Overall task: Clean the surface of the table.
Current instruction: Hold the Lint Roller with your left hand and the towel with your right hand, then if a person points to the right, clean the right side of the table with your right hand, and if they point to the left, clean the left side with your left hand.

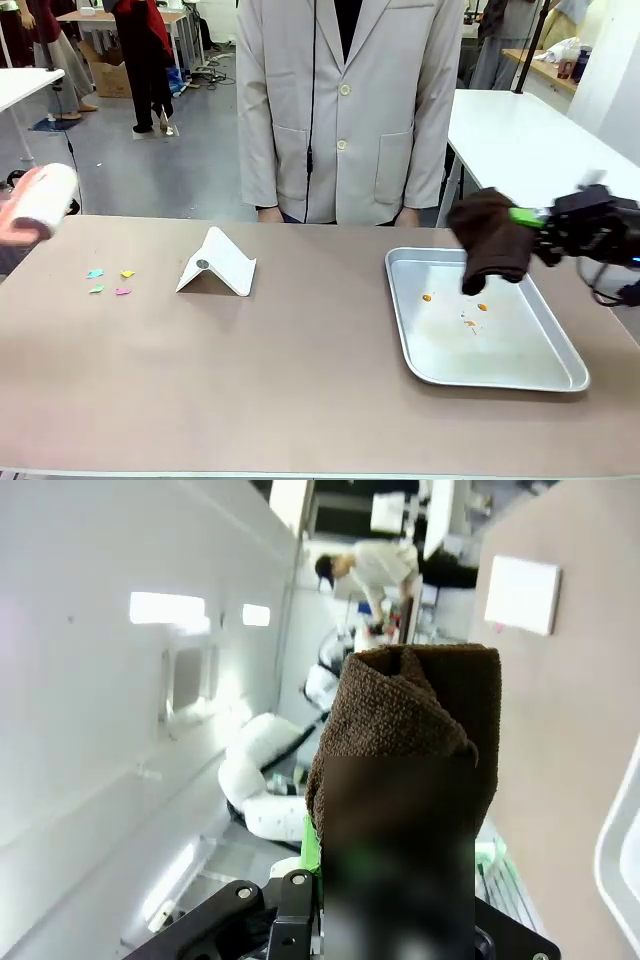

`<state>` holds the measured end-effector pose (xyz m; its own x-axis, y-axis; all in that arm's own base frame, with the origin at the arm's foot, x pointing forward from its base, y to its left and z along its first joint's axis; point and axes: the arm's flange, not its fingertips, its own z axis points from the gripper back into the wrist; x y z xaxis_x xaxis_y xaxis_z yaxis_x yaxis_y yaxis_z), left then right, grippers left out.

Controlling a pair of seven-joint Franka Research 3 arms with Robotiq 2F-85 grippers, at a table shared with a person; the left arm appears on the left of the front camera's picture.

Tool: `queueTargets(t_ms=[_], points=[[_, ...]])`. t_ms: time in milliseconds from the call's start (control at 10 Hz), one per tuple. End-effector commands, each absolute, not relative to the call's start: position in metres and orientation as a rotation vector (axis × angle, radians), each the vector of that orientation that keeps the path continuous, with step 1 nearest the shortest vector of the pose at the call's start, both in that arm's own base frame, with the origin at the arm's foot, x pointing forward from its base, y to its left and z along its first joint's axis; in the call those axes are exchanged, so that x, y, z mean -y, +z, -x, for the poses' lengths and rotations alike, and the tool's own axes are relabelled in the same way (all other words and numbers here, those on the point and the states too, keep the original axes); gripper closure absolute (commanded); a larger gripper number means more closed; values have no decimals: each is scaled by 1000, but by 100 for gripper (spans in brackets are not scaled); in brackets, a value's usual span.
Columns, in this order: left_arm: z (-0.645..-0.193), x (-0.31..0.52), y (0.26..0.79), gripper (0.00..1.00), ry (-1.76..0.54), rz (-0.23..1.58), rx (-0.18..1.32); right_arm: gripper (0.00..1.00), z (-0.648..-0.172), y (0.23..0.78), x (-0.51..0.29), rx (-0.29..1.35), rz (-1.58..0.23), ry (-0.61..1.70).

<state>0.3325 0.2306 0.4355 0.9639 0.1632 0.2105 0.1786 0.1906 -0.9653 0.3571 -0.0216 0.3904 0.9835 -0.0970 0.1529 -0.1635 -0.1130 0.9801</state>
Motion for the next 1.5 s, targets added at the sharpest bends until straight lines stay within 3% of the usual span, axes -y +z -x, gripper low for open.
queueTargets(t_ms=[0,200,500,600,1400], points=[[-347,-289,412,100,-35,1313,211,100,-356,382,70,212,-1726,-59],[-345,-321,385,100,67,1360,222,100,-351,371,108,217,-1789,-6],[-355,-320,374,100,155,1425,302,100,-345,364,115,289,-1732,-190],[-342,-328,362,100,121,1358,242,100,-344,361,117,247,-1760,-118],[-342,-328,362,100,121,1358,242,100,-344,361,117,247,-1760,-118]])
